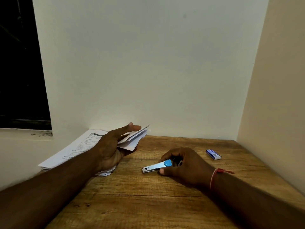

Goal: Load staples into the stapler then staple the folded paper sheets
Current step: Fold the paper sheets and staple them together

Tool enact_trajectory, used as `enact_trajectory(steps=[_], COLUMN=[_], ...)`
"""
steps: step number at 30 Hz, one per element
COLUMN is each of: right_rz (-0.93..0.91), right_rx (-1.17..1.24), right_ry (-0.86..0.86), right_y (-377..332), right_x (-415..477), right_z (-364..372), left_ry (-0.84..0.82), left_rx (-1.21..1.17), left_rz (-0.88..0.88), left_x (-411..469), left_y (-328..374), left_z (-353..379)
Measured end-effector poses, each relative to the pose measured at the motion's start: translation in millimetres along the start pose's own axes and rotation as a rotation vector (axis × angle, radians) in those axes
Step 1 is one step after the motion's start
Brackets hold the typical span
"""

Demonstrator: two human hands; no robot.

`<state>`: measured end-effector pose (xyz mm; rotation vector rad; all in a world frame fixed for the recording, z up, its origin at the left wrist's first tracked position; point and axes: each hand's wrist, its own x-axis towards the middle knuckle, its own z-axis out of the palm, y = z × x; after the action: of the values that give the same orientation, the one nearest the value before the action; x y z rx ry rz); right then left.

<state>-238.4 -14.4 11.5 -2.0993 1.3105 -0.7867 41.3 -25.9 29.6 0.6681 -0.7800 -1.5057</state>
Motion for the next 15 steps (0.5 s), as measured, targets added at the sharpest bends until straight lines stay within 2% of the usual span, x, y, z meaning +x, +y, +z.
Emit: enact_trajectory(steps=[3,6,9,15], right_rz=[-0.002,0.012,0.006,0.022], right_rx=[-0.025,-0.024,-0.025,-0.026], right_ry=[0.009,0.005,0.000,-0.015], right_y=[-0.1,-0.8,-1.3,-3.8], right_x=[1.5,0.8,-0.2,-0.9], right_z=[0.6,0.1,0.0,-0.5], left_ry=[-0.076,-0.012,-0.019,-0.043], left_rx=[-0.015,-0.022,-0.019,0.278], left_rz=[-0.040,0.012,0.017,0.099], left_x=[-0.4,-5.8,-6.9,0.1], left_y=[1.4,1.4,-1.4,-3.5], left_z=[0.5,6.0,5.3,1.4])
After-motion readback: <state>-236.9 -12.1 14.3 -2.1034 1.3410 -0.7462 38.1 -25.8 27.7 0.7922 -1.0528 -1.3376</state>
